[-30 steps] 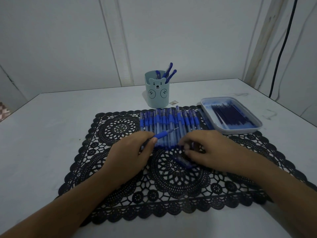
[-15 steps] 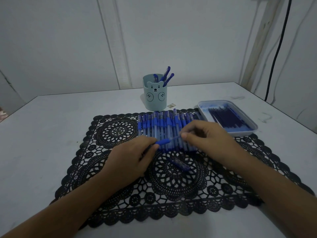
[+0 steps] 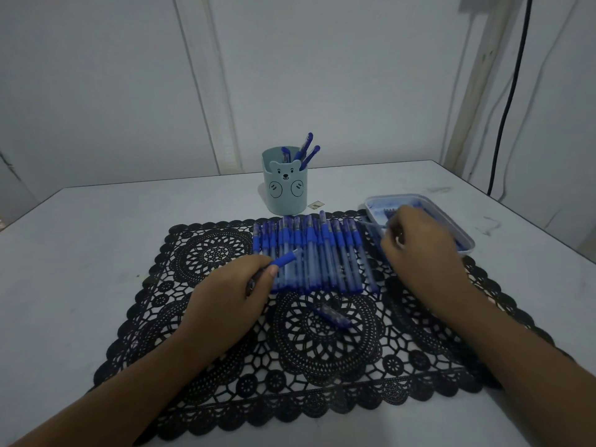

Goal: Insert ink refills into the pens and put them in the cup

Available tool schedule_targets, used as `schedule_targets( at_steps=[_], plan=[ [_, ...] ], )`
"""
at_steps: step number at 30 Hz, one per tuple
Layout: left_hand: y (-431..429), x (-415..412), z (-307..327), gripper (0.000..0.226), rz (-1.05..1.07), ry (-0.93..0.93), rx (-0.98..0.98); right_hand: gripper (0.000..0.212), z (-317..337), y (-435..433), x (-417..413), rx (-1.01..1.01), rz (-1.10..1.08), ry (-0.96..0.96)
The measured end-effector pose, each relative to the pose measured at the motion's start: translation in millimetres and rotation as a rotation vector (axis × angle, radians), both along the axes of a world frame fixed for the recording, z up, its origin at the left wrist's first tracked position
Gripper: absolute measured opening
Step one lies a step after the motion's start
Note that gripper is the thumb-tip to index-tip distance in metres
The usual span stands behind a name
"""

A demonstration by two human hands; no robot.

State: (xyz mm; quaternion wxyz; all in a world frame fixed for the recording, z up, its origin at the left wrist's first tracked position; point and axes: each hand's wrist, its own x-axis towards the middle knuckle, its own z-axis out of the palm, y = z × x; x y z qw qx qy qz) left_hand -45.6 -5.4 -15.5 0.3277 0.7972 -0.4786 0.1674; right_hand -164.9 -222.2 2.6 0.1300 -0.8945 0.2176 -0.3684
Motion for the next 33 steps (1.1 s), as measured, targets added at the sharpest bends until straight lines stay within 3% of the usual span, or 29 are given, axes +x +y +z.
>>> schedule_targets(
  at_steps=[3, 6, 9, 15, 19, 25, 29, 33],
  plan=[
    [0, 0, 1, 0.042, 0.002, 0.003, 0.007, 0.013, -7, 4, 2, -0.18, -0.062, 0.257],
    [0, 0, 1, 0.041, 0.004, -0.001, 0.013, 0.026, -8, 9, 1, -0.218, -0.112, 0.455],
    [0, 1, 0, 0.041, -0.003, 0.004, 0.003, 0.029, -5, 8, 0, -0.202, -0.115, 0.441],
    [0, 1, -1, 0.04, -0.014, -0.011, 0.003, 0.026, 4, -16, 2, -0.054, -0.149, 0.198],
    [-1, 1, -1, 0.04, -0.023, -0.025, 0.009, 0.024, 6, -41, 5, 0.062, -0.273, 0.356],
    [-1, 2, -3, 0.039, -0.026, -0.029, 0.002, 0.03, 1, -54, 16, 0.181, -0.286, 0.555],
    [-2, 2, -2, 0.038, -0.028, -0.031, -0.006, 0.027, 2, -54, 20, 0.224, -0.266, 0.557],
    [-3, 1, -1, 0.038, -0.035, -0.03, -0.013, 0.027, 5, -49, 19, 0.255, -0.287, 0.439]
  ],
)
